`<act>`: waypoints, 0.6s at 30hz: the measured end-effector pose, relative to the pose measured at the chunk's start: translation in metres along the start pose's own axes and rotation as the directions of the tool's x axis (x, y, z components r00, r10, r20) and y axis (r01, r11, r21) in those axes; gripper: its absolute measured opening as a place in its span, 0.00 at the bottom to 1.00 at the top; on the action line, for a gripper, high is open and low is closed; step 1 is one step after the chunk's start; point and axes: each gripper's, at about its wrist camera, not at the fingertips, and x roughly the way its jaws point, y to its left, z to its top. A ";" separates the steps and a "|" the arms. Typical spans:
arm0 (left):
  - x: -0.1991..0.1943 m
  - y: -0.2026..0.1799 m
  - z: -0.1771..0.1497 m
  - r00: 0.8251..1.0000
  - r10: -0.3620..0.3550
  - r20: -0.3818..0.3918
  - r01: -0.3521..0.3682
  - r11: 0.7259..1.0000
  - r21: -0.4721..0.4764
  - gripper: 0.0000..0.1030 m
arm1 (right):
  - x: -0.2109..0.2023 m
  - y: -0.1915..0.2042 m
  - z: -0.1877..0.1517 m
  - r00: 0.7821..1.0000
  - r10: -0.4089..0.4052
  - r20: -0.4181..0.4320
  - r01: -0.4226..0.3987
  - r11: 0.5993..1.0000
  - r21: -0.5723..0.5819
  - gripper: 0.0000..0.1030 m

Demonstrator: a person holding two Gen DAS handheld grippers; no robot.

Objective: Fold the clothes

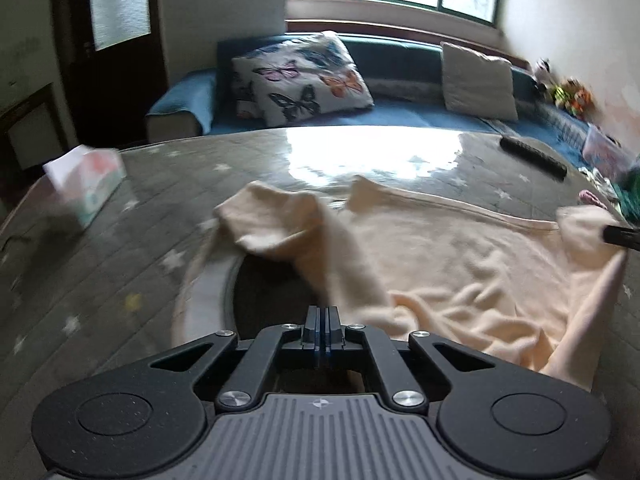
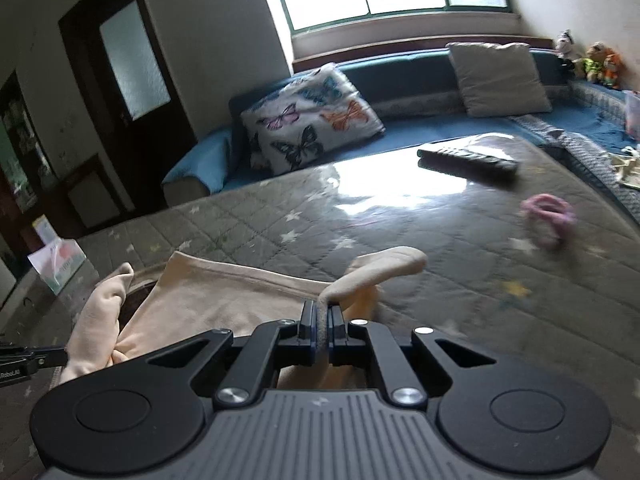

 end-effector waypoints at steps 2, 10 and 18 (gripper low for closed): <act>-0.004 0.007 -0.002 1.000 0.000 -0.003 0.000 1.000 -0.014 0.01 | -0.019 -0.008 -0.006 1.000 -0.016 0.020 0.016 1.000 0.016 0.04; -0.019 0.025 -0.005 1.000 -0.005 -0.004 0.005 0.999 -0.052 0.03 | -0.071 -0.030 -0.044 0.996 -0.081 0.038 0.078 0.995 0.058 0.04; 0.020 0.004 0.036 0.998 -0.065 0.021 0.064 0.998 0.022 0.46 | -0.082 -0.046 -0.081 0.992 -0.123 -0.024 0.125 0.987 0.104 0.05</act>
